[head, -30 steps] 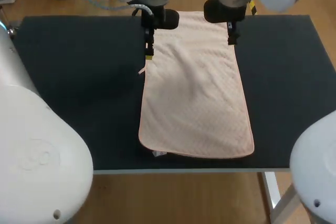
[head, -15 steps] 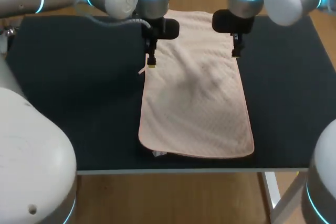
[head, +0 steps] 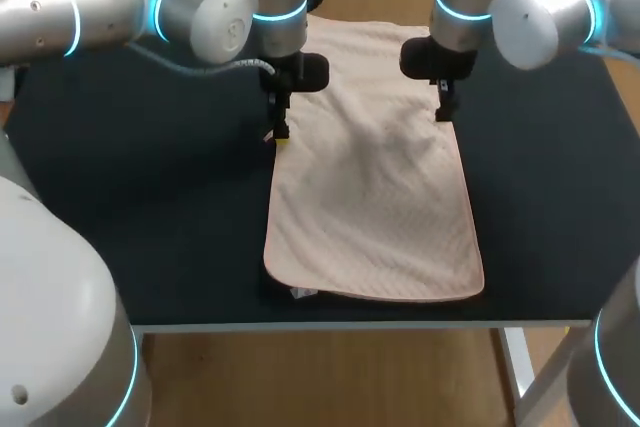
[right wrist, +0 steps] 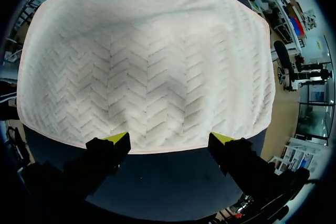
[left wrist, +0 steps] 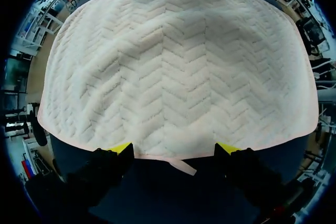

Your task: Fold the towel

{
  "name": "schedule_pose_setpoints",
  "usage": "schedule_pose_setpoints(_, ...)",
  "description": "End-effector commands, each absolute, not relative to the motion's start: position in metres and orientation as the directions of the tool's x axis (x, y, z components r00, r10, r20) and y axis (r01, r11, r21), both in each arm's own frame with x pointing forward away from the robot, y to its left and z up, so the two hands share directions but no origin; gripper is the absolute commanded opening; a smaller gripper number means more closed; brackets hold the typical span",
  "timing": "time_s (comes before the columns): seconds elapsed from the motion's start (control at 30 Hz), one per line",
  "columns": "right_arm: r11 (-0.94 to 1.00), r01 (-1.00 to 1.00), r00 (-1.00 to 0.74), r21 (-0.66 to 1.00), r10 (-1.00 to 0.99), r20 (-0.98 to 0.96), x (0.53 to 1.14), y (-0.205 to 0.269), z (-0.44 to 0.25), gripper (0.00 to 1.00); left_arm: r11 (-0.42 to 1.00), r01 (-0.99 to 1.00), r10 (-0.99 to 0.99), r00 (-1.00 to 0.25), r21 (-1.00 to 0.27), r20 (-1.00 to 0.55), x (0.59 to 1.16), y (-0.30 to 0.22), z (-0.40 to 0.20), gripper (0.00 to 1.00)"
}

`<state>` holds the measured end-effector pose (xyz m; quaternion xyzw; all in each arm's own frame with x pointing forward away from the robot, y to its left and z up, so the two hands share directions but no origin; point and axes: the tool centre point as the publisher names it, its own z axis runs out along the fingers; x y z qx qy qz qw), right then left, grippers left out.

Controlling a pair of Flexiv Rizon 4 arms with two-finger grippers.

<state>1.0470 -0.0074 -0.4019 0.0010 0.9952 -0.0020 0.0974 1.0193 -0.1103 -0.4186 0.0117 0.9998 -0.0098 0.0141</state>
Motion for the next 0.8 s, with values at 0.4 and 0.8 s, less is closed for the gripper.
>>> schedule_pose_setpoints(0.4,1.000,0.016,-0.986,-0.019,0.012,-0.168,1.049,-0.011,-0.422,1.00,0.999,0.035,0.035,-0.999,-0.038,0.009,1.031,-0.113,-0.443,1.00)
schedule_pose_setpoints(0.8,1.000,0.019,-0.992,-0.024,0.016,-0.123,1.042,-0.014,-0.439,1.00,0.999,0.030,0.031,-0.999,-0.033,0.014,1.033,-0.111,-0.441,1.00)
